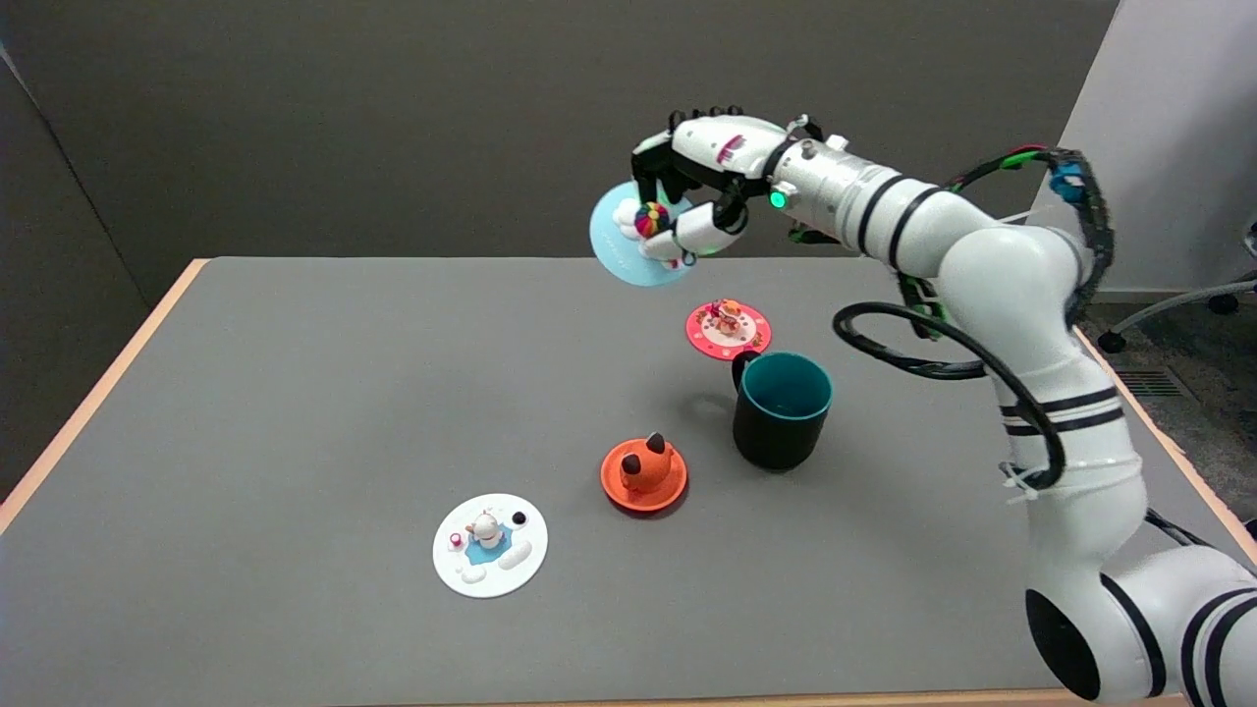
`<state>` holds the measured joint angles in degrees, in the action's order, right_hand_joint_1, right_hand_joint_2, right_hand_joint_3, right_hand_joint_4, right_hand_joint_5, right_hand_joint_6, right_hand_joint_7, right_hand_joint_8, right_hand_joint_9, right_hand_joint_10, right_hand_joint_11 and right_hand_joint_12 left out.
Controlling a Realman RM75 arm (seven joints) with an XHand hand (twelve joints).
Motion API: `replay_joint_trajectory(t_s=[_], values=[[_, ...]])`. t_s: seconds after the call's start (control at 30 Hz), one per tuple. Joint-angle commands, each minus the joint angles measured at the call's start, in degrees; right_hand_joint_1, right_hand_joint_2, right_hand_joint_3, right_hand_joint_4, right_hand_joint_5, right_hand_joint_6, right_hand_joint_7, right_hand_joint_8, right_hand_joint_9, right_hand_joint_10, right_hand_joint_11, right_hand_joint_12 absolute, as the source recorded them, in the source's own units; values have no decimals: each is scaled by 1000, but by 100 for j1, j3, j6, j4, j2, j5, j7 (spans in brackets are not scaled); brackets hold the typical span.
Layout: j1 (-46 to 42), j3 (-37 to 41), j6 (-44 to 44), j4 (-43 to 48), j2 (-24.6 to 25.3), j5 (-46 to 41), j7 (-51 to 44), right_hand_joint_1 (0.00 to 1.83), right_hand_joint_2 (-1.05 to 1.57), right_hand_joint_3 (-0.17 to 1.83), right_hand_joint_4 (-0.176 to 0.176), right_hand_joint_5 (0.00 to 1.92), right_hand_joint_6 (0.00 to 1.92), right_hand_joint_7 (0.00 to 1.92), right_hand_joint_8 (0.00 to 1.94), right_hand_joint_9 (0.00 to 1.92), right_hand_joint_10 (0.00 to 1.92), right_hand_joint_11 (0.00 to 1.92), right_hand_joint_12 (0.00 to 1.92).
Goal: Place the cup lid with blue sky onto the cup.
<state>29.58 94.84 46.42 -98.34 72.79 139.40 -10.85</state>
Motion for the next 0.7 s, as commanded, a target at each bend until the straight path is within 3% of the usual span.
replay_joint_trajectory(t_s=[0.03,0.47,0.7], values=[[-674,1029,1482,-885,-353,6,194,1054,1239,258,37,570,1636,569,1696,341,1501,326,1470],[-815,1497,2327,-885,-843,6,198,1035,1287,188,41,548,1662,554,1702,337,1492,323,1467],[-999,1640,2420,-891,-861,6,198,1032,1280,208,40,545,1666,548,1712,326,1485,309,1458]])
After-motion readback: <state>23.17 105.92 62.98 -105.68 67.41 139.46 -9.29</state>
